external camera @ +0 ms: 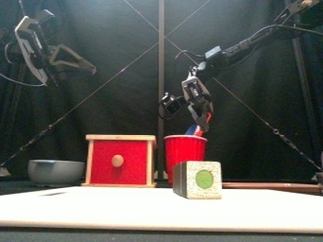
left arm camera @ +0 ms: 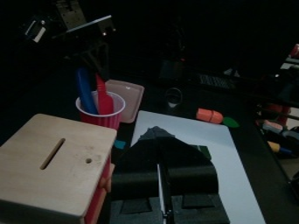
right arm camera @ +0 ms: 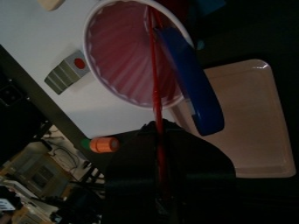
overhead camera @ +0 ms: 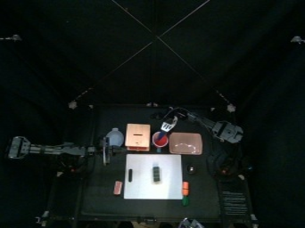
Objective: Place sushi on board then cut the sushi with the knife then place the pieces on the plate
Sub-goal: Grasp knife edge with left hand
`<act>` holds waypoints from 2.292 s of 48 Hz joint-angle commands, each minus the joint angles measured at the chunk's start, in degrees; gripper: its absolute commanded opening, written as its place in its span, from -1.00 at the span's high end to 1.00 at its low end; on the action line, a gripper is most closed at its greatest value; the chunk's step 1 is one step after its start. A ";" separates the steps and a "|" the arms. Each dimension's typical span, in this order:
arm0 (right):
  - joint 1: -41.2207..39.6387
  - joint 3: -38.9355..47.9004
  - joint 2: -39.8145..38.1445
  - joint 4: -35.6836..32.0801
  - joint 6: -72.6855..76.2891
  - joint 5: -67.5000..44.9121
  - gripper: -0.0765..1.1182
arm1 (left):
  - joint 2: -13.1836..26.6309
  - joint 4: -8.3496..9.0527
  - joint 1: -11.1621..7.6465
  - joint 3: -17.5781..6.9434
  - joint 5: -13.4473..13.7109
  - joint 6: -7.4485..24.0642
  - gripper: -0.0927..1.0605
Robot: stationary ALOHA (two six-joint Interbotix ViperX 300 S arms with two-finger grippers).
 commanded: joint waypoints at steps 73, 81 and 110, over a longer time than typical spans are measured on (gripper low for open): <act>18.46 39.11 -50.98 -0.09 1.14 -53.53 0.36 | 0.09 0.88 0.97 -3.43 -4.04 0.44 0.85; 24.61 46.23 -51.94 -0.97 1.05 -65.21 0.36 | 0.09 2.99 0.97 -3.34 -3.96 0.35 0.68; 33.57 56.25 -46.32 -6.33 1.05 -83.50 0.36 | 8.26 3.96 -5.63 -7.47 0.18 0.44 -0.90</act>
